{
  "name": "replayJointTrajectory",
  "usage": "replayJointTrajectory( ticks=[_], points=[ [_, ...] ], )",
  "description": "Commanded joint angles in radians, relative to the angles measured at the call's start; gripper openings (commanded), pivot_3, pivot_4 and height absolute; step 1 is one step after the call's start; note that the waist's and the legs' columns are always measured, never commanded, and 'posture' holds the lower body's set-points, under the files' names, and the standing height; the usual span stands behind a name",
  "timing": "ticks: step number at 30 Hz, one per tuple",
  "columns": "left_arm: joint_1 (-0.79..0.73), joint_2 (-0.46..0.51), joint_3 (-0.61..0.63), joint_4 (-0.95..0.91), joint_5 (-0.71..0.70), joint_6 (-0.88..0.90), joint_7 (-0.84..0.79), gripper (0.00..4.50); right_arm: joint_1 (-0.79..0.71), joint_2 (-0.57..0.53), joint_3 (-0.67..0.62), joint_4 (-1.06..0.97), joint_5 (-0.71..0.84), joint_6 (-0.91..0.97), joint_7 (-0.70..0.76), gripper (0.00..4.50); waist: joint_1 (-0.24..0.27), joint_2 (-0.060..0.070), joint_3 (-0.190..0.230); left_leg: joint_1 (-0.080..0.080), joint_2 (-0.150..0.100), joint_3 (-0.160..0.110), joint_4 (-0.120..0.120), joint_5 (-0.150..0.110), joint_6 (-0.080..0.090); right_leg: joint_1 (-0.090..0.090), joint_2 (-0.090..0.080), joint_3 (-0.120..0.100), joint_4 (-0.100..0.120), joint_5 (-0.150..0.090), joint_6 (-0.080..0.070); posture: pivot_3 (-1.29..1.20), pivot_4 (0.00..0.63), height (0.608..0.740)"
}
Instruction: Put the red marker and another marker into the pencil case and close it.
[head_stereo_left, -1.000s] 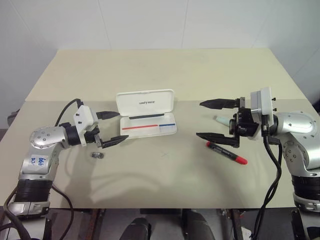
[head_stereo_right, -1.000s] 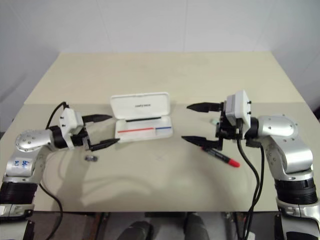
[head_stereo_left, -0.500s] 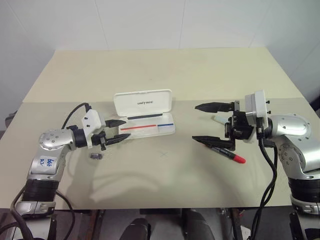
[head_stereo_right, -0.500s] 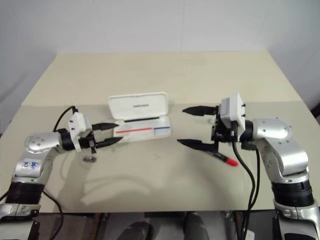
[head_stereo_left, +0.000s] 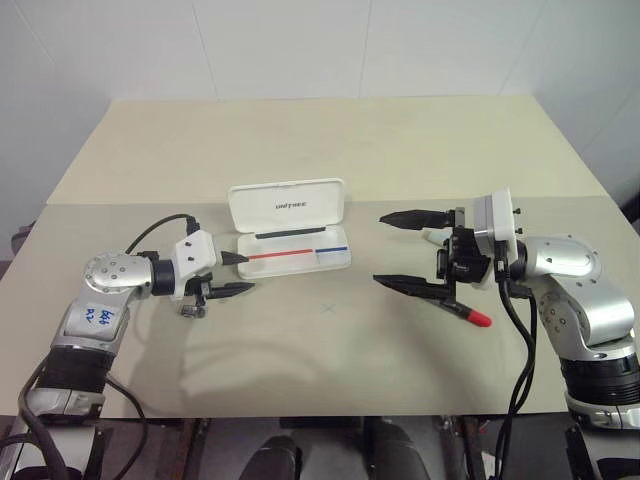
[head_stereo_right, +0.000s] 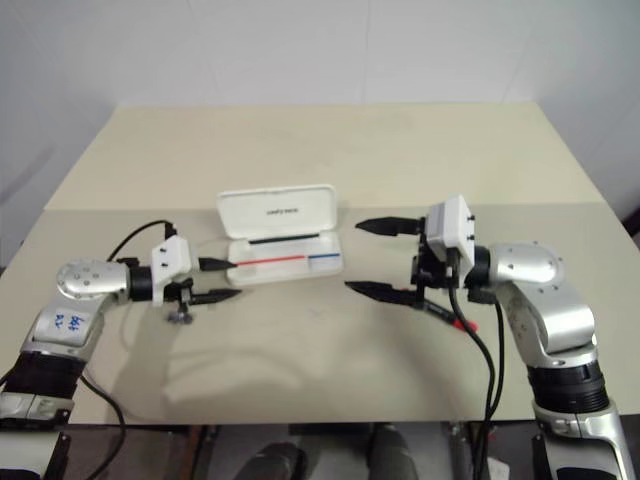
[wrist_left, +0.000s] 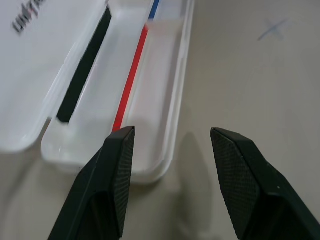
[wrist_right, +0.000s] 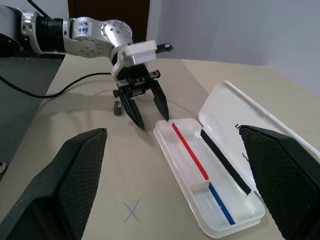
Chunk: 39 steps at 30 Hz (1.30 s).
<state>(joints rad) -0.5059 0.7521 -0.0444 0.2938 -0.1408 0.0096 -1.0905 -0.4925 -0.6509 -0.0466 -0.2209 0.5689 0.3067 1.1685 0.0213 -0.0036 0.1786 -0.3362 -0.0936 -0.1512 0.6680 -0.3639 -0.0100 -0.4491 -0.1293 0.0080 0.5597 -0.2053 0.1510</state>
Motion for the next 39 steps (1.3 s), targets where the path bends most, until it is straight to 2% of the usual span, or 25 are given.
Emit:
replayJointTrajectory(
  ticks=[1,10,20,23,27,29,39],
  points=[
    [-0.037,-0.003,-0.008,0.033,0.015,-0.031,-0.012,2.50,-0.001,0.008,-0.009,-0.012,0.003,-0.019,-0.011,4.50,0.000,0.000,0.000,0.000,0.000,0.000,0.000,0.000,0.000,0.000,0.000,0.000,0.000,0.000,0.000,0.00,0.150,0.740],
    [-0.112,-0.042,-0.044,0.093,0.041,-0.050,-0.025,2.50,-0.004,0.024,-0.008,-0.010,-0.004,-0.028,-0.024,4.50,0.000,0.000,0.000,0.000,0.000,0.000,0.001,0.000,0.000,0.000,0.000,-0.001,0.000,0.000,0.000,0.00,0.150,0.740],
    [-0.125,-0.017,-0.067,0.106,0.081,-0.081,-0.055,2.50,-0.017,0.040,-0.004,0.012,-0.014,-0.050,-0.027,4.50,-0.004,0.000,0.000,0.000,0.000,0.001,0.001,0.000,0.000,0.000,0.000,-0.001,0.000,0.000,0.000,0.00,0.150,0.740],
    [-0.121,-0.006,-0.072,0.109,0.093,-0.098,-0.060,1.90,-0.023,0.044,-0.002,0.020,-0.017,-0.057,-0.026,4.50,-0.004,0.000,0.000,0.000,0.000,0.001,0.001,0.000,0.000,0.000,0.000,-0.001,0.000,0.000,0.000,0.00,0.150,0.740],
    [-0.113,0.006,-0.081,0.114,0.116,-0.124,-0.059,0.54,-0.029,0.047,0.001,0.027,-0.019,-0.063,-0.026,4.50,-0.005,0.000,0.000,0.000,0.000,0.001,0.001,0.000,0.000,0.000,0.000,-0.001,0.000,0.000,0.000,0.00,0.150,0.740],
    [-0.110,0.007,-0.084,0.115,0.126,-0.131,-0.053,0.02,-0.032,0.046,0.000,0.029,-0.019,-0.063,-0.025,4.50,-0.007,0.000,0.000,0.000,0.000,0.001,0.001,0.000,0.000,0.000,0.000,-0.001,0.000,0.000,0.000,0.00,0.150,0.740],
    [-0.099,-0.005,-0.092,0.070,0.118,-0.100,-0.053,0.02,-0.040,0.039,-0.002,0.027,-0.014,-0.055,-0.021,4.50,-0.009,0.000,0.000,0.000,0.000,0.001,0.006,0.000,-0.001,0.000,0.000,-0.001,0.006,0.000,-0.001,0.00,0.150,0.740]
  ],
)
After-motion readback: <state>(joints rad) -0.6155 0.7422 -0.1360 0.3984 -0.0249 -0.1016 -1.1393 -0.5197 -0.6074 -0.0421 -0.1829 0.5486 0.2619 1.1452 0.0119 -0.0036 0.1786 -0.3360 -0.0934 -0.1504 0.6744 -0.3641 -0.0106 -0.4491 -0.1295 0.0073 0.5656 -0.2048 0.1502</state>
